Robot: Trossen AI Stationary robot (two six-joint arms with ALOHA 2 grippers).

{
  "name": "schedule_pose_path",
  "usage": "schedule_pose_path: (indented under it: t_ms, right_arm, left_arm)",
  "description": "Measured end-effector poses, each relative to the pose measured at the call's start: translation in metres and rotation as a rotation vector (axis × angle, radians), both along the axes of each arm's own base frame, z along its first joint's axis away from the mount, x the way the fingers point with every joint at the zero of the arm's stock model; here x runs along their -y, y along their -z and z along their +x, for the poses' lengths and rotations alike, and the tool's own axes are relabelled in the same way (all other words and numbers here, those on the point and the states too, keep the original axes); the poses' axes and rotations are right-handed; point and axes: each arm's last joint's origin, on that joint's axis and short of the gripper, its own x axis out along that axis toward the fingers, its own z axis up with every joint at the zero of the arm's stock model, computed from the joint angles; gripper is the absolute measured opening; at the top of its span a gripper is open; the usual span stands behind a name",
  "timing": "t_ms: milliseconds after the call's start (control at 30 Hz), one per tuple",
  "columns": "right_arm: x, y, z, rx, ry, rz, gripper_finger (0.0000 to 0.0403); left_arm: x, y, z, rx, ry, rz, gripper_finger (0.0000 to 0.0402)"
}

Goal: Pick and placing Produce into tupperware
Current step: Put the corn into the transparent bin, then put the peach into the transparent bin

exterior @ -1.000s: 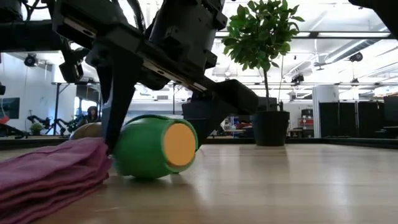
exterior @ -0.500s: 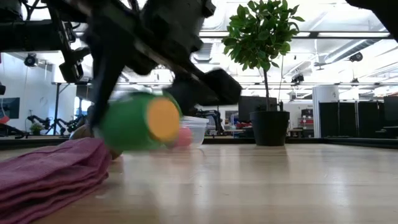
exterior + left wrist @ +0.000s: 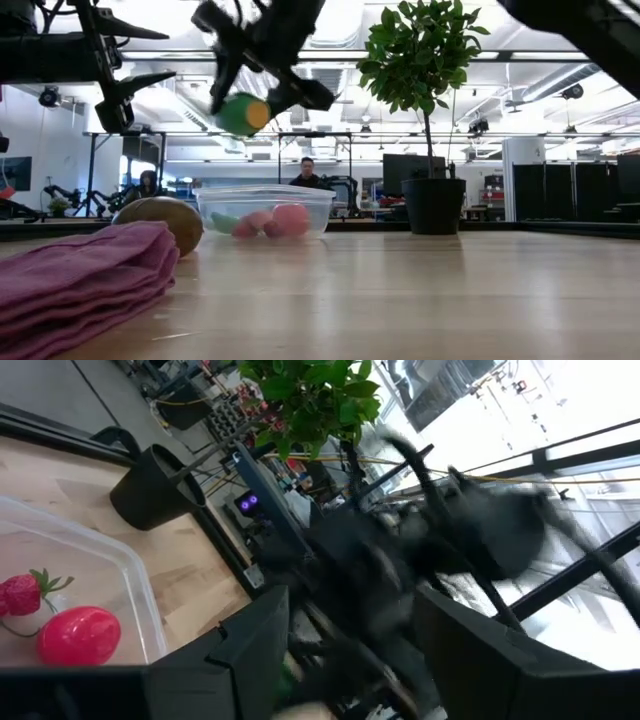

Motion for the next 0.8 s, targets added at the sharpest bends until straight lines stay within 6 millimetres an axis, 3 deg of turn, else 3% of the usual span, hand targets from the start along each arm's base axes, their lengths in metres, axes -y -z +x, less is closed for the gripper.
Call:
schedule_pose_path:
  t_ms: [167, 300, 467, 667, 800]
  right_arm:
    - [0.057, 0.01, 0.0, -0.029, 0.035, -0.013, 0.0227]
    - [0.084, 0.028, 0.002, -0.06, 0.036, 0.006, 0.0229]
    - [0.092, 0.037, 0.004, -0.071, 0.025, -0.002, 0.0237]
    - [0.093, 0.054, 0.008, -0.105, -0.007, -0.013, 0.0278]
    - [0.088, 0.051, 0.009, -0.101, -0.03, -0.053, 0.0304]
  left_arm:
    - [0.0, 0.0, 0.0, 0.0, 0.001, 0.0, 0.0201]
    - [0.0, 0.0, 0.0, 0.0, 0.001, 0.0, 0.0201]
    - [0.0, 0.0, 0.0, 0.0, 0.001, 0.0, 0.0201]
    - [0.0, 0.0, 0.0, 0.0, 0.0, 0.0, 0.0201]
    - [0.0, 0.0, 0.0, 0.0, 0.0, 0.0, 0.0201]
